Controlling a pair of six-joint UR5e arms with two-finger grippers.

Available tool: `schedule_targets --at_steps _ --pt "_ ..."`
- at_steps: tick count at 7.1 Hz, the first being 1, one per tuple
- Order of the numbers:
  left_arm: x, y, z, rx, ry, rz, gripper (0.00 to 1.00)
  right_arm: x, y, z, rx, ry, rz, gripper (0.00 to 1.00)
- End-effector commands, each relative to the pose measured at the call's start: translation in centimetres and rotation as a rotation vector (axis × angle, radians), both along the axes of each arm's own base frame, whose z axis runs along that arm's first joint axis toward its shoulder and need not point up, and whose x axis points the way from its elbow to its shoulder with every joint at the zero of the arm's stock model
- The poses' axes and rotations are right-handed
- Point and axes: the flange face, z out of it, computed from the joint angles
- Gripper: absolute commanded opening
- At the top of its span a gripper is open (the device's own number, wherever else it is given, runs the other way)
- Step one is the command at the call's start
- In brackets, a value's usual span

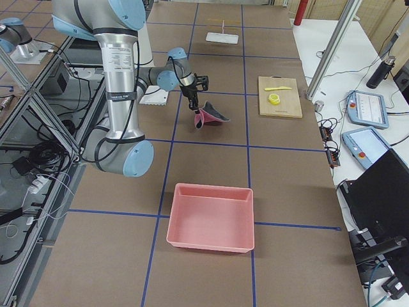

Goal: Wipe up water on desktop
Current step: 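Lower the cloth with the right gripper onto the table nearer the robot, then drag the cloth across the table surface with the right gripper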

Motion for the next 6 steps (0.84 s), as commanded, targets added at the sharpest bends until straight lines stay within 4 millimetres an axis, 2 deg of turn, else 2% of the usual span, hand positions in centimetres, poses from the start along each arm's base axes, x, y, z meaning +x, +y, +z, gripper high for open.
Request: schedule_targets --at_steps 1,2,3,4,5,6 --pt "0.2 0.7 0.7 -0.009 0.02 0.0 0.99 4.9 0.7 4.2 0.019 0.047 -0.024 0.0" --pt "0.4 0.8 0.6 -0.011 0.047 -0.002 0.99 6.8 1.3 7.3 0.059 0.026 -0.062 0.0" --pt "0.4 0.8 0.6 -0.011 0.047 -0.002 0.99 7.6 1.3 9.8 0.065 -0.024 -0.071 0.0" --pt "0.4 0.8 0.6 -0.011 0.047 -0.002 0.99 5.8 0.7 10.5 0.072 -0.055 -0.064 0.0" --pt "0.4 0.8 0.6 -0.011 0.049 -0.002 0.99 2.5 -0.6 9.0 0.071 -0.112 -0.033 0.0" --pt "0.4 0.7 0.3 -0.005 0.049 -0.002 0.99 -3.3 -2.3 6.7 0.031 -0.184 0.027 0.0"
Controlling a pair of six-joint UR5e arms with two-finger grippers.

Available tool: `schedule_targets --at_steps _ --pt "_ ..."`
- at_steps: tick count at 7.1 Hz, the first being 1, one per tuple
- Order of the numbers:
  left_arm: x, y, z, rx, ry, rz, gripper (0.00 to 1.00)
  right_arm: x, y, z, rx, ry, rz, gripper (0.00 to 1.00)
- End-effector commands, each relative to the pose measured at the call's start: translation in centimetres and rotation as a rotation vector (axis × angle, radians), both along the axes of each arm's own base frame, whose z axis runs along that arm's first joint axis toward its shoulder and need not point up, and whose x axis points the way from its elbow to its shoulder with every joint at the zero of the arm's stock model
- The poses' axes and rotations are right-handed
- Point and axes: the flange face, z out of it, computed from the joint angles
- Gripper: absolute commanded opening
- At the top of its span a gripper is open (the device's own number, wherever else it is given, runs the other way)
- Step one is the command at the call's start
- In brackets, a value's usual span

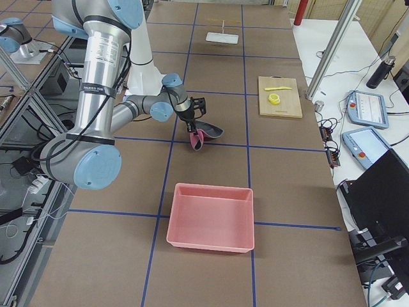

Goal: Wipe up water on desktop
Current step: 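Drag the cloth across the table surface with the right gripper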

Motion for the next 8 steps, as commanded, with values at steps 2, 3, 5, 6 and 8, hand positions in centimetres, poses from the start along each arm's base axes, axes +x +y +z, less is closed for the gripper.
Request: schedule_targets --at_steps 2,3,5,6,8 --pt "0.0 -0.1 -0.3 0.005 0.001 0.0 0.99 -17.1 -4.7 -11.1 -0.091 -0.119 0.124 0.0" --pt "0.0 -0.1 -0.4 0.008 0.001 0.0 0.99 -21.5 -5.6 -15.7 -0.134 -0.129 0.172 0.0" --pt "0.1 -0.3 -0.6 0.01 0.001 0.0 0.99 -25.4 -5.1 -21.0 -0.196 -0.227 0.298 0.0" --pt "0.1 -0.3 -0.6 0.011 0.001 0.001 0.99 -25.4 -4.9 -22.7 -0.23 -0.273 0.337 0.0" --pt "0.1 -0.5 -0.8 0.016 0.0 0.001 0.99 -22.5 -4.4 -18.0 -0.195 -0.205 0.297 0.0"
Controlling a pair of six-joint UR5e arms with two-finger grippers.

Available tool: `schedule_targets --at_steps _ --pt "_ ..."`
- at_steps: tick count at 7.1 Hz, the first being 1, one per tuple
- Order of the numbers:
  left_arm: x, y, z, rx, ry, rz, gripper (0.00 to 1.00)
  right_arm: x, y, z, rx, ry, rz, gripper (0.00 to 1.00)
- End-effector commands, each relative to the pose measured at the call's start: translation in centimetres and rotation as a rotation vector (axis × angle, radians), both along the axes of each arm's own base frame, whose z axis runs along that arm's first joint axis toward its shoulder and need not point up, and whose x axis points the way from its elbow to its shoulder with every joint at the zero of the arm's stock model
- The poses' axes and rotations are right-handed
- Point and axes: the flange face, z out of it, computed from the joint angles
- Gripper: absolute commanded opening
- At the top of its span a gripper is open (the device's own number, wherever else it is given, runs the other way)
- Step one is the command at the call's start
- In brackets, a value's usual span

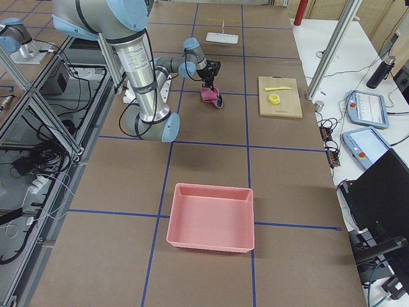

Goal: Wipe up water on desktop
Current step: 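Drag the cloth across the table surface with the right gripper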

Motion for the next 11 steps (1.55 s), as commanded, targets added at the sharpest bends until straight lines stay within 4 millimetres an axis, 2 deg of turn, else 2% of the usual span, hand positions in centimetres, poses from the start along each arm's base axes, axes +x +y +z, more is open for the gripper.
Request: schedule_targets --at_steps 1,2,4,5,6,7,8,9,10,11 --pt "0.0 -0.1 -0.1 0.002 0.0 0.0 0.99 5.0 1.3 5.3 0.071 0.085 -0.084 0.0" --pt "0.0 -0.1 -0.1 0.002 0.0 0.0 0.99 8.4 1.5 7.5 0.076 0.108 -0.13 0.0" --pt "0.0 -0.1 -0.1 0.0 0.0 0.0 0.99 18.8 3.0 15.0 0.119 0.251 -0.273 0.0" --pt "0.0 -0.1 -0.1 0.001 0.0 0.001 0.99 23.1 3.5 18.5 0.134 0.335 -0.316 0.0" --pt "0.0 -0.1 0.2 -0.002 0.0 0.001 0.99 25.9 3.9 20.6 0.126 0.392 -0.333 0.0" --pt "0.0 -0.1 0.2 -0.002 0.0 0.001 0.99 27.6 3.8 22.3 0.113 0.433 -0.341 0.0" --pt "0.0 0.0 0.3 -0.005 0.0 0.001 0.99 29.3 3.1 22.9 0.118 0.452 -0.34 0.0" --pt "0.0 0.0 0.4 -0.008 0.0 0.001 0.99 29.8 2.4 19.1 0.131 0.331 -0.328 0.0" --pt "0.0 0.1 0.3 -0.006 0.005 0.0 0.99 31.2 -0.8 15.2 0.123 0.213 -0.288 0.0" --pt "0.1 0.3 0.4 -0.01 0.015 -0.001 0.99 33.5 -3.5 12.6 0.114 0.126 -0.266 0.0"
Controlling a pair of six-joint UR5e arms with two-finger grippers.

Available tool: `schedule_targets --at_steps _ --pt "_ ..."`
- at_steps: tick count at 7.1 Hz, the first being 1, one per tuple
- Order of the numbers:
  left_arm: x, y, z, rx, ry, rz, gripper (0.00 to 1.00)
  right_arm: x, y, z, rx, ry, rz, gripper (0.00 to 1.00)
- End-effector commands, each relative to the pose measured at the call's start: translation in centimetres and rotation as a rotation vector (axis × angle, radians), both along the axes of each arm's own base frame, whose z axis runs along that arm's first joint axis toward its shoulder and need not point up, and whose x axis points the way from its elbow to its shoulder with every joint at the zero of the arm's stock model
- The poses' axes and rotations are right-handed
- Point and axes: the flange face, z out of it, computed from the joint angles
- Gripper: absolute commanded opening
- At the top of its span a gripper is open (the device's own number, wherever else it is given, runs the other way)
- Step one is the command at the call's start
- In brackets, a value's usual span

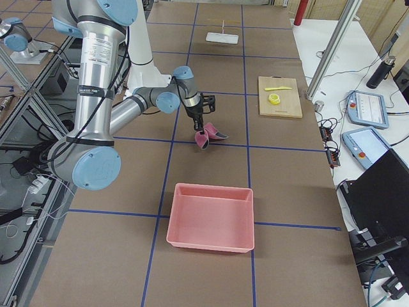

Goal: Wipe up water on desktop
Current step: 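Carry the cloth to the pink bin and drop it inside with the right gripper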

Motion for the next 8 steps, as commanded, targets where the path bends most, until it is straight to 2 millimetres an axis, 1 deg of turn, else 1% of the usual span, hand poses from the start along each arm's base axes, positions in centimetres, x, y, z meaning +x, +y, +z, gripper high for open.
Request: schedule_targets --at_steps 1,2,3,4,5,6,7,8 --pt "0.1 0.2 0.2 -0.008 0.01 -0.001 0.99 6.9 -5.5 -4.1 -0.013 -0.156 0.012 0.0" --pt "0.1 0.3 0.4 -0.014 0.01 -0.001 0.99 12.8 -7.6 -3.6 0.003 -0.143 -0.025 0.0" --pt "0.1 0.5 0.7 -0.027 0.012 -0.003 0.99 18.0 -8.9 -2.2 0.025 -0.092 -0.065 0.0" --pt "0.1 0.7 0.6 -0.068 0.015 -0.048 0.99 22.9 -9.9 0.1 0.037 -0.017 -0.104 0.0" --pt "0.1 1.3 0.2 -0.085 0.013 -0.08 0.99 28.3 -10.6 3.0 0.048 0.055 -0.145 0.0" --pt "0.1 1.3 0.0 -0.082 0.014 -0.08 0.99 33.4 -10.4 6.1 0.047 0.074 -0.186 0.0" --pt "0.1 1.3 -0.1 -0.08 0.014 -0.082 0.99 37.2 -9.2 9.6 0.029 0.089 -0.21 0.0" --pt "0.1 1.3 -0.1 -0.08 0.014 -0.08 0.99 39.2 -6.8 12.3 -0.015 0.076 -0.192 0.0"
